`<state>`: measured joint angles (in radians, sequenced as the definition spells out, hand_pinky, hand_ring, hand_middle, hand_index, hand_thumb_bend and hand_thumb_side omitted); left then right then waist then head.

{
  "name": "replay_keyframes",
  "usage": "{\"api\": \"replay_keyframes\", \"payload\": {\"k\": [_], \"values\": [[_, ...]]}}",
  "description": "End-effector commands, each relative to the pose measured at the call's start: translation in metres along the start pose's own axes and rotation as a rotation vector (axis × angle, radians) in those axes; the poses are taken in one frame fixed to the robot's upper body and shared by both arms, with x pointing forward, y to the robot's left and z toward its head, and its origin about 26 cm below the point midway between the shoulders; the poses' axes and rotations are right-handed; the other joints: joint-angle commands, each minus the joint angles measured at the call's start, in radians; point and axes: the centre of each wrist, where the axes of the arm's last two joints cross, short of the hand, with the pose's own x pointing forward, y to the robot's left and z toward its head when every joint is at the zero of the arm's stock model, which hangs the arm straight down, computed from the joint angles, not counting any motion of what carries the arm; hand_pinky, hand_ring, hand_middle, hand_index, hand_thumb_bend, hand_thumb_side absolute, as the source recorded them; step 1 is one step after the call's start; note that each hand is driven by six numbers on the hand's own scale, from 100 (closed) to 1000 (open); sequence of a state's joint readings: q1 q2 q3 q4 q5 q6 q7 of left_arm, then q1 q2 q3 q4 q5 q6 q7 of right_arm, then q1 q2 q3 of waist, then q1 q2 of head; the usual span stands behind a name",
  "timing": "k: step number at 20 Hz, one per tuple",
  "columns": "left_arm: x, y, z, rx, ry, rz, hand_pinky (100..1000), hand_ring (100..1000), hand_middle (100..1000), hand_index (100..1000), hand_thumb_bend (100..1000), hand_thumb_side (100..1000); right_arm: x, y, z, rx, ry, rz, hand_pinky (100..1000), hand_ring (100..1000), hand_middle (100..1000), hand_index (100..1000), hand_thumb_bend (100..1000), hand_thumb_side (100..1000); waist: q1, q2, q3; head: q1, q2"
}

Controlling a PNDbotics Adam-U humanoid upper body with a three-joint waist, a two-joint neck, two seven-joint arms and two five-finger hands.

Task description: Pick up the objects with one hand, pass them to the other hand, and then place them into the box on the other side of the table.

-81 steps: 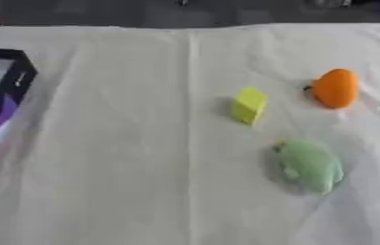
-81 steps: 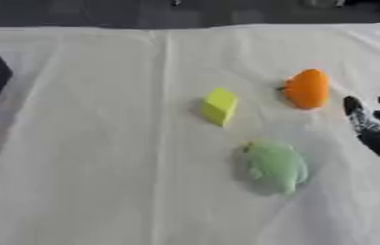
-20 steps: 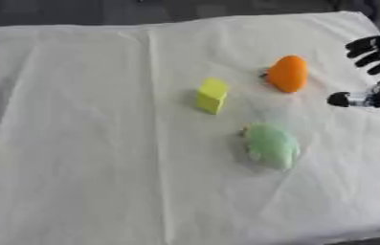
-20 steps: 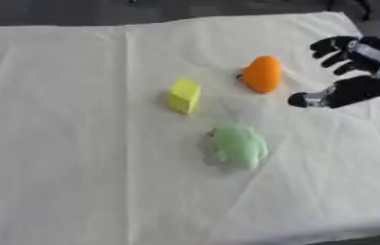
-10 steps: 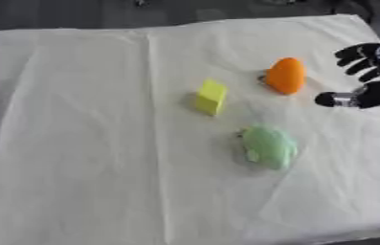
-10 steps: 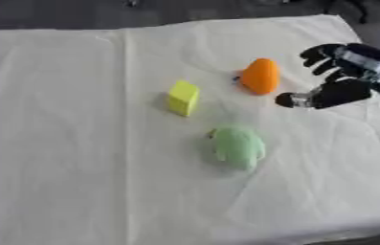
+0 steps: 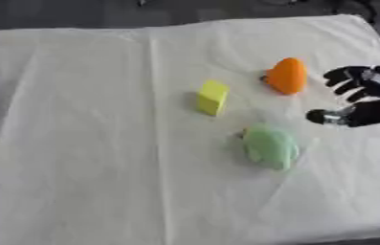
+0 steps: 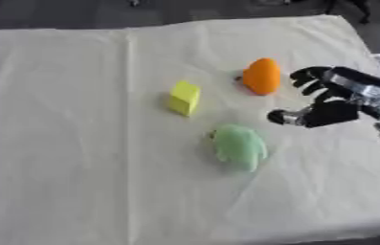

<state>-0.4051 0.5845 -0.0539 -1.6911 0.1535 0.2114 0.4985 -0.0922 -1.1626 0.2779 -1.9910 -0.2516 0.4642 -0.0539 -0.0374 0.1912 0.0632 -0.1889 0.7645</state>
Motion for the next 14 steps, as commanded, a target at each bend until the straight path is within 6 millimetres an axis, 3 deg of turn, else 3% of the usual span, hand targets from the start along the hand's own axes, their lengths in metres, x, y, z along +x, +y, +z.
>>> {"api": "replay_keyframes", "payload": {"k": [1, 11, 14], "values": [[0.009, 0.007, -0.006, 0.004, -0.036, -0.026, 753, 667, 715, 816, 100, 786, 0.008, -0.003, -0.001, -0.004, -0.009, 0.014, 799, 857, 838, 926, 604, 467, -0.012, -0.017, 0.002, 0.004, 0.006], [0.009, 0.007, -0.005, -0.001, -0.035, -0.032, 754, 667, 715, 816, 100, 786, 0.017, 0.014, -0.009, 0.086, -0.032, -0.015, 795, 869, 842, 923, 587, 497, -0.016, -0.018, 0.007, 0.021, 0.006], [0.010, 0.006, -0.006, 0.002, -0.039, -0.020, 755, 667, 715, 816, 100, 785, 0.020, 0.022, -0.012, 0.118, -0.023, -0.029, 778, 816, 833, 922, 592, 502, -0.016, -0.017, 0.013, 0.032, 0.006]]}}
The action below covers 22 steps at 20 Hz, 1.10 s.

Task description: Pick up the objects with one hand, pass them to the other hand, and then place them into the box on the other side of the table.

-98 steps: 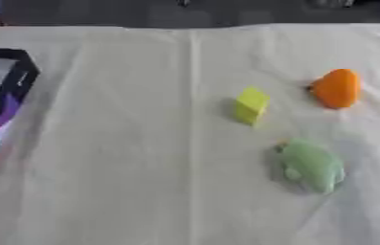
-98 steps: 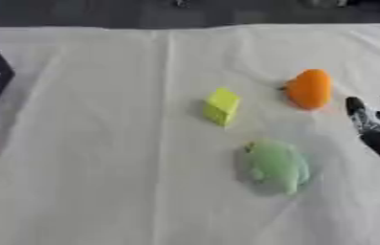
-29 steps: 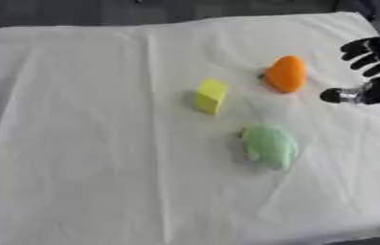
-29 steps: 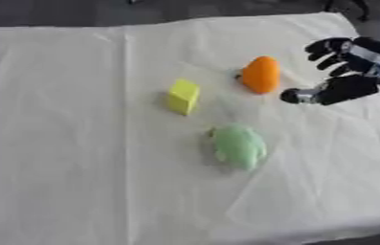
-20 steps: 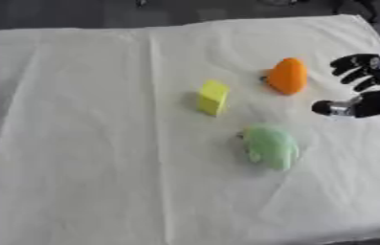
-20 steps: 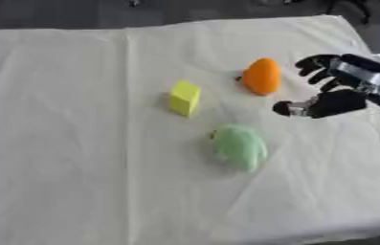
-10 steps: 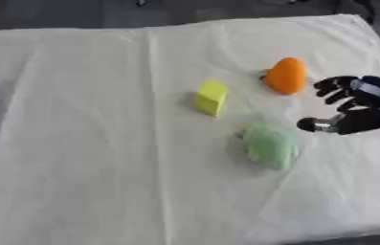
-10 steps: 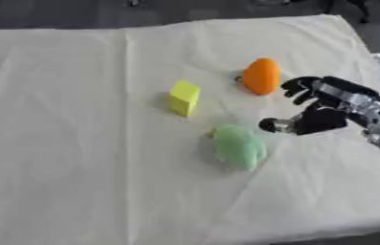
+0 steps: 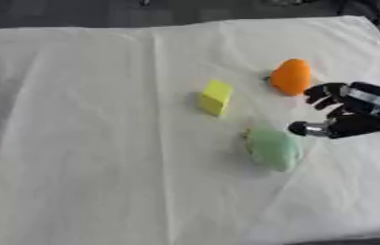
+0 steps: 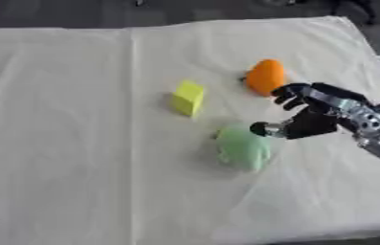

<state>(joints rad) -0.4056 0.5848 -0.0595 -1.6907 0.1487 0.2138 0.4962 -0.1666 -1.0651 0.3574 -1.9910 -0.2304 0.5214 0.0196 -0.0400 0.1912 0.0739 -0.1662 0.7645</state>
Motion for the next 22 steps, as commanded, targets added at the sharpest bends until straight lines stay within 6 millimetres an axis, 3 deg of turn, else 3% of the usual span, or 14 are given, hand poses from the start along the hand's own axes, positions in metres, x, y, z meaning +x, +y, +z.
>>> {"api": "replay_keyframes", "payload": {"k": [1, 8, 13, 22], "values": [[0.011, 0.007, -0.006, 0.010, -0.040, -0.011, 755, 667, 715, 816, 100, 786, 0.006, 0.001, -0.001, 0.014, 0.005, 0.016, 778, 816, 832, 922, 593, 499, -0.014, -0.017, 0.004, 0.009, 0.006], [0.011, 0.006, -0.006, 0.008, -0.044, -0.007, 755, 666, 713, 815, 100, 786, 0.004, 0.014, -0.004, 0.032, 0.042, 0.019, 795, 839, 826, 913, 634, 448, -0.022, -0.019, 0.017, 0.001, 0.006], [0.012, 0.003, -0.005, -0.007, -0.047, -0.001, 756, 665, 712, 815, 100, 789, 0.003, 0.021, -0.005, 0.034, 0.073, 0.047, 808, 849, 830, 917, 692, 361, -0.026, -0.020, 0.028, -0.023, 0.006], [0.014, 0.002, -0.006, -0.013, -0.056, -0.004, 757, 665, 714, 814, 100, 790, -0.003, 0.031, -0.004, -0.006, 0.127, 0.084, 822, 860, 835, 925, 709, 344, -0.036, -0.010, 0.026, -0.033, 0.006]]}}
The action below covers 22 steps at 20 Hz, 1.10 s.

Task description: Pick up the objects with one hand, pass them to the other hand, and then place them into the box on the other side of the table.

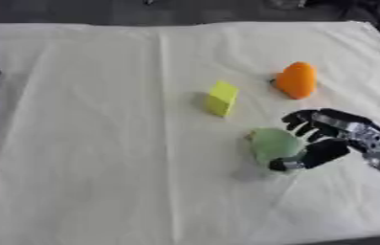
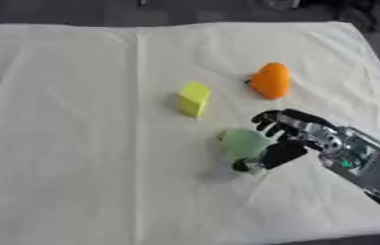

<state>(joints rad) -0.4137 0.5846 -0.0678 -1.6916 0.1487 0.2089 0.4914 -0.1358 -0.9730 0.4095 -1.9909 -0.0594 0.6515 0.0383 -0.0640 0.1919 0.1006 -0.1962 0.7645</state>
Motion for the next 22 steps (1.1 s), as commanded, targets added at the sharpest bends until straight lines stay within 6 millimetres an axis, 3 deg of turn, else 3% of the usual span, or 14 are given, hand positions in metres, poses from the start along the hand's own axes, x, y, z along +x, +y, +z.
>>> {"api": "replay_keyframes", "payload": {"k": [1, 14, 18, 22], "values": [[0.0119, 0.0043, -0.0054, -0.002, -0.045, -0.008, 757, 666, 714, 814, 100, 790, 0.0015, -0.0014, 0.0019, -0.014, 0.007, 0.022, 822, 860, 835, 925, 707, 344, -0.012, -0.009, -0.001, -0.004, 0.006], [0.0115, 0.0022, -0.0040, -0.008, -0.042, 0.000, 759, 665, 715, 813, 100, 793, 0.0018, 0.0042, 0.0004, -0.011, 0.057, -0.003, 801, 824, 776, 890, 692, 306, -0.006, 0.000, 0.006, -0.033, 0.006], [0.0103, 0.0023, -0.0032, -0.009, -0.038, -0.002, 760, 665, 715, 813, 100, 795, 0.0021, 0.0023, 0.0005, -0.041, 0.086, -0.015, 783, 805, 734, 868, 608, 247, -0.005, 0.001, 0.009, -0.035, 0.006], [0.0108, 0.0016, -0.0031, -0.012, -0.039, 0.000, 761, 666, 715, 811, 100, 794, 0.0025, 0.0012, 0.0004, -0.056, 0.109, -0.031, 763, 782, 670, 828, 523, 102, -0.004, 0.002, 0.013, -0.043, 0.005]]}}
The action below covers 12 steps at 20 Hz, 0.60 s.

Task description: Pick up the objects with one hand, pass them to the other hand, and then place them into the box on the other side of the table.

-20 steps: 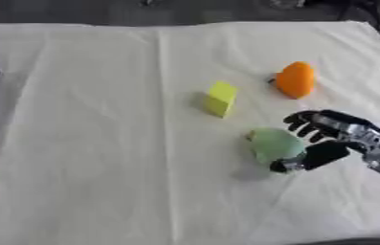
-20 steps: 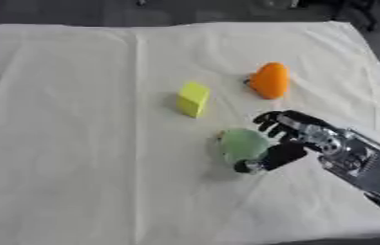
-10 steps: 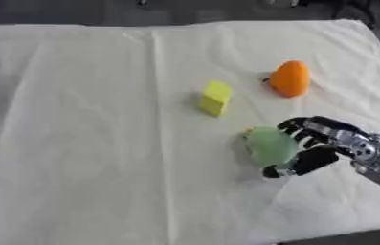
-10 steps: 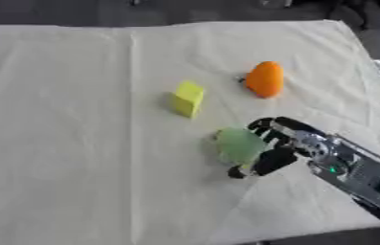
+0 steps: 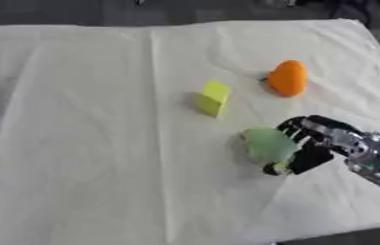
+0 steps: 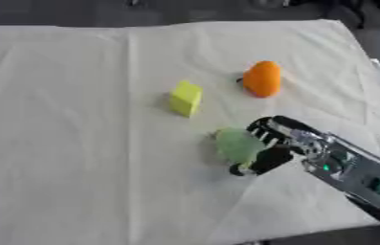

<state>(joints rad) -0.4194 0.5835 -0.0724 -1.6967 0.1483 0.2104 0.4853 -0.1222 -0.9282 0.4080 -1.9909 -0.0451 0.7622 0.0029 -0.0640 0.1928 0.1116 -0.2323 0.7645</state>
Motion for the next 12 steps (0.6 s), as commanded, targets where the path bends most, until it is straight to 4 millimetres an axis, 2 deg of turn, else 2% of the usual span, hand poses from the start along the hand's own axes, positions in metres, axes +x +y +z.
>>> {"api": "replay_keyframes", "payload": {"k": [1, 4, 7, 12], "values": [[0.0084, 0.0031, -0.0028, -0.002, -0.032, -0.003, 761, 665, 715, 811, 100, 794, 0.0024, -0.0083, 0.0023, -0.033, 0.008, -0.003, 756, 772, 651, 813, 511, 100, -0.003, 0.001, 0.003, -0.009, 0.003], [0.0098, 0.0026, -0.0030, -0.007, -0.037, 0.000, 761, 664, 714, 809, 100, 794, 0.0020, -0.0085, 0.0024, -0.033, 0.009, -0.017, 740, 736, 602, 771, 462, 100, -0.002, 0.003, 0.007, -0.012, 0.002], [0.0130, 0.0044, -0.0042, -0.007, -0.045, 0.003, 762, 663, 712, 804, 100, 790, 0.0026, -0.0118, 0.0029, -0.053, -0.007, -0.012, 734, 689, 542, 716, 407, 100, 0.003, 0.014, 0.007, -0.019, -0.023], [0.0177, 0.0063, -0.0049, -0.011, -0.058, 0.000, 762, 662, 711, 803, 100, 791, 0.0044, -0.0136, 0.0027, -0.081, -0.058, -0.036, 700, 618, 451, 607, 361, 100, 0.002, 0.023, 0.012, -0.026, -0.024]]}}
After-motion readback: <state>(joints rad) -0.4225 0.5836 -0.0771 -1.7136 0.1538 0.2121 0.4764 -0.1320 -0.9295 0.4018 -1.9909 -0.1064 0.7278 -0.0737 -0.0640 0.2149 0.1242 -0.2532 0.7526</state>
